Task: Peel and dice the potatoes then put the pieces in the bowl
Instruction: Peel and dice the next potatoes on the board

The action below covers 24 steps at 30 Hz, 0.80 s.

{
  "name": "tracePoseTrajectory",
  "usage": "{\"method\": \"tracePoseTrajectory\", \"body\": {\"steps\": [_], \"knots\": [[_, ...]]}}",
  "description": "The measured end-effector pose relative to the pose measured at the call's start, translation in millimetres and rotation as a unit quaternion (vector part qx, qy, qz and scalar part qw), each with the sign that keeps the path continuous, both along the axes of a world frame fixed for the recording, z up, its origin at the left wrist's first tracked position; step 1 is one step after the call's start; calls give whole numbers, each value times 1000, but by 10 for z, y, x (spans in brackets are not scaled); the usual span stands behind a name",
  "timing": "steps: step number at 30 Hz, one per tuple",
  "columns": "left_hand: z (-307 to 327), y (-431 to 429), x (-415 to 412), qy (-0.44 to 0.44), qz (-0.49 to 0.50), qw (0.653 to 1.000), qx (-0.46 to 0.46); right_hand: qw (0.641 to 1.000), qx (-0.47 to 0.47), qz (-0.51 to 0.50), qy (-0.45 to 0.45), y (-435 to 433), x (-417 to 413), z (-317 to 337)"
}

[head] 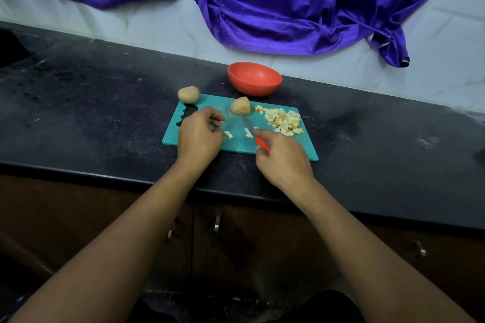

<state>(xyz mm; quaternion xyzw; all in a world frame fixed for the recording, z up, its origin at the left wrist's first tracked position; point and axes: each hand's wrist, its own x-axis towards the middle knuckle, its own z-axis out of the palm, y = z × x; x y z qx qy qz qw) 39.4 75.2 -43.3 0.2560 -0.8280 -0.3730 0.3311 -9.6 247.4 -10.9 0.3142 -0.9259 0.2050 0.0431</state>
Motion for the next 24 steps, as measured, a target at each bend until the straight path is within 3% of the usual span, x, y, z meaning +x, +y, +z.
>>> {"method": "tracePoseTrajectory", "body": {"steps": [5,12,24], "knots": [[-18,-28,5,33,17,999,9,999,-20,41,25,-6,107,-21],[-33,-39,-3,41,25,999,9,989,57,100,95,-53,266,-81],[-15,-19,3,11,15,1000,-12,990,98,-50,85,275,-256,-63]]}}
